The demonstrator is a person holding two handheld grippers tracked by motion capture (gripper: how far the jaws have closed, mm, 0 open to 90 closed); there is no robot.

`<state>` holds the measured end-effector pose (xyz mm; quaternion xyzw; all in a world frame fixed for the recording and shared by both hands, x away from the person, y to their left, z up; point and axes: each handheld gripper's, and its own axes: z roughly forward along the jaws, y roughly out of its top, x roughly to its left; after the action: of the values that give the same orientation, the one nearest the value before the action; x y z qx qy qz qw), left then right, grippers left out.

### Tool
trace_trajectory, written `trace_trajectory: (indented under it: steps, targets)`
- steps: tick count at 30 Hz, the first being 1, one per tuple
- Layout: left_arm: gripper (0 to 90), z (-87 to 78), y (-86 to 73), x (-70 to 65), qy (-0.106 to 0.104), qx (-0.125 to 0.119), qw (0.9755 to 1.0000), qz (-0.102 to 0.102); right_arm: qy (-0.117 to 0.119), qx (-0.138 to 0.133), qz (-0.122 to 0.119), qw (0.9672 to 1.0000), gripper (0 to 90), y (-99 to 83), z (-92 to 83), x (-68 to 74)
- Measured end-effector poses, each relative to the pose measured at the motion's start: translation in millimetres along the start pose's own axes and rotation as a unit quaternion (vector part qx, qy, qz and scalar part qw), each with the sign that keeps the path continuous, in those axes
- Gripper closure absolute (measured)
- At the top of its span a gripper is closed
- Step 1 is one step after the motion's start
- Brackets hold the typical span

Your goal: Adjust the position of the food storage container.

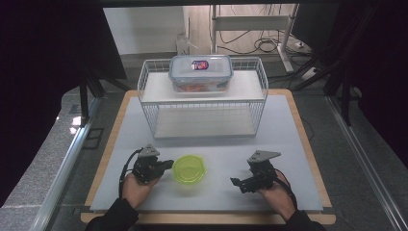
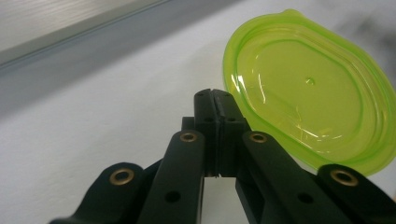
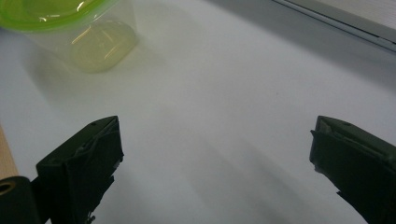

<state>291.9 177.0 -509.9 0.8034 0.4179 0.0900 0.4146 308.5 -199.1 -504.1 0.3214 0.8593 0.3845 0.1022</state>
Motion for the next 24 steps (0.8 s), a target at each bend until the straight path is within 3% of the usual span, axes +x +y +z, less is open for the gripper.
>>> trace_trajectory:
  steps: [10, 15, 24]
  targets:
    - [89.3, 14.2, 4.7, -28.5, -0.030, 0.023, 0.9984, 0.041, -0.007, 0.002, 0.002, 1.0000, 2.9, -0.6, -0.6, -2.0]
    - [88.8, 17.3, 4.7, -30.0, -0.024, 0.031, 0.9981, 0.049, -0.008, 0.003, 0.003, 1.0000, 3.1, -0.7, -1.0, -2.6]
    - [85.0, 8.9, 2.4, -24.7, 0.000, 0.021, 0.9983, 0.054, -0.008, 0.002, 0.002, 1.0000, 3.3, -0.6, -1.9, -2.9]
